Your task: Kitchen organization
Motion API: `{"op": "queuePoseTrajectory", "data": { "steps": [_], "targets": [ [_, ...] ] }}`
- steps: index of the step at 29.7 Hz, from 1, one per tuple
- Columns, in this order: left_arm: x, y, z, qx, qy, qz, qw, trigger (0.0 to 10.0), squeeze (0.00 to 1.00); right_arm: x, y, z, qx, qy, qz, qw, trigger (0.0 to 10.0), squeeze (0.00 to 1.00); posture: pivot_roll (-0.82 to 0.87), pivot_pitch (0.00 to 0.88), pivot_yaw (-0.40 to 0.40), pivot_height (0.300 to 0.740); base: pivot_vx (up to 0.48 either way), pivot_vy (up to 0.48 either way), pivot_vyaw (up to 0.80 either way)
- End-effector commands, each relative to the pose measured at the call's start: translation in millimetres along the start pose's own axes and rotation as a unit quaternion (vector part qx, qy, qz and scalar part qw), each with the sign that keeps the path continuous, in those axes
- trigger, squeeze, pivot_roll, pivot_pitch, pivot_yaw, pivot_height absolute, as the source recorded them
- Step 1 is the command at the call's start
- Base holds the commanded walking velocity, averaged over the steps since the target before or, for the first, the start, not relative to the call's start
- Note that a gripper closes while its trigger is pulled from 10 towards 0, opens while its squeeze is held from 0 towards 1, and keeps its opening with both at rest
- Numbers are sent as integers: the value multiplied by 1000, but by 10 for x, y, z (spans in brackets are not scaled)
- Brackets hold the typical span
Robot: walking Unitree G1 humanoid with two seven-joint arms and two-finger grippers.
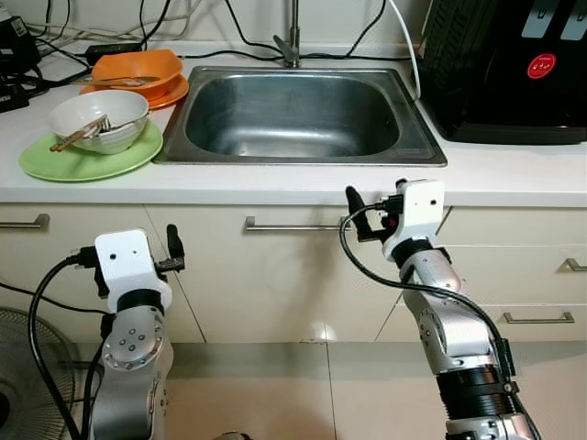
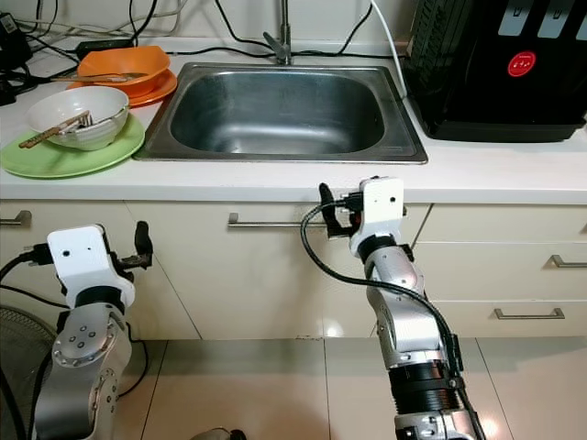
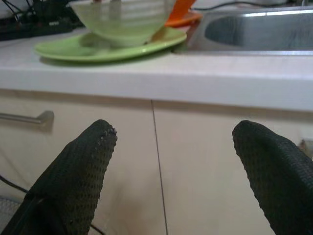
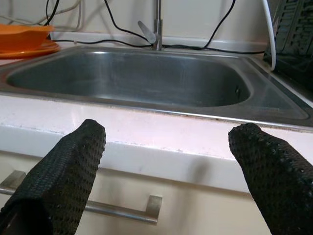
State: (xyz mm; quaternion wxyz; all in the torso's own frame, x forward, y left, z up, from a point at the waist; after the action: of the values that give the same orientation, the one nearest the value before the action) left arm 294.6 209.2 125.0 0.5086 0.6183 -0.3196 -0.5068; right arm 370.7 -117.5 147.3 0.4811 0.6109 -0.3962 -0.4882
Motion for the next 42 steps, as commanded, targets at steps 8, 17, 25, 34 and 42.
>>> {"op": "queuePoseTrajectory", "data": {
  "steps": [8,17,25,34,42],
  "targets": [
    [-94,-339,291,-8,-26,-42,999,10000,0,229,-56,192,12,-4,37,999,10000,0,-22,30,17,740,0,0,0],
    [-246,-401,400,-6,-14,-68,998,10000,0,494,7,352,10,-24,45,999,10000,0,-19,27,9,740,0,0,0],
    [-13,-138,131,32,-30,-64,997,10000,0,162,85,54,21,22,19,999,10000,0,-20,0,-19,740,0,0,0],
    [70,73,-18,60,-8,-36,998,10000,0,-275,168,-164,35,79,8,996,10000,0,21,0,-40,740,0,0,0],
    [45,334,-242,94,-4,-36,995,10000,0,-418,123,-248,46,78,-13,996,10000,0,23,0,23,740,0,0,-200]
  ]
}}
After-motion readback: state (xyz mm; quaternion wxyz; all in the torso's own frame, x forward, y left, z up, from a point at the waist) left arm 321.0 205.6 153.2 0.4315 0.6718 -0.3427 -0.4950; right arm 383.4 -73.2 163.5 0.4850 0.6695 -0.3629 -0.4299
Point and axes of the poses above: a point about 5 cm out from each wrist's last joint towards the gripper, its own z axis pointing back from the gripper into the wrist, its own y axis along the axis of the wrist's last joint, x = y × z, the point moved 5 cm from there along -z, pointing out of the wrist towards the gripper, and after that the axes turned 13 degrees about -z, right-handed, at the moved point
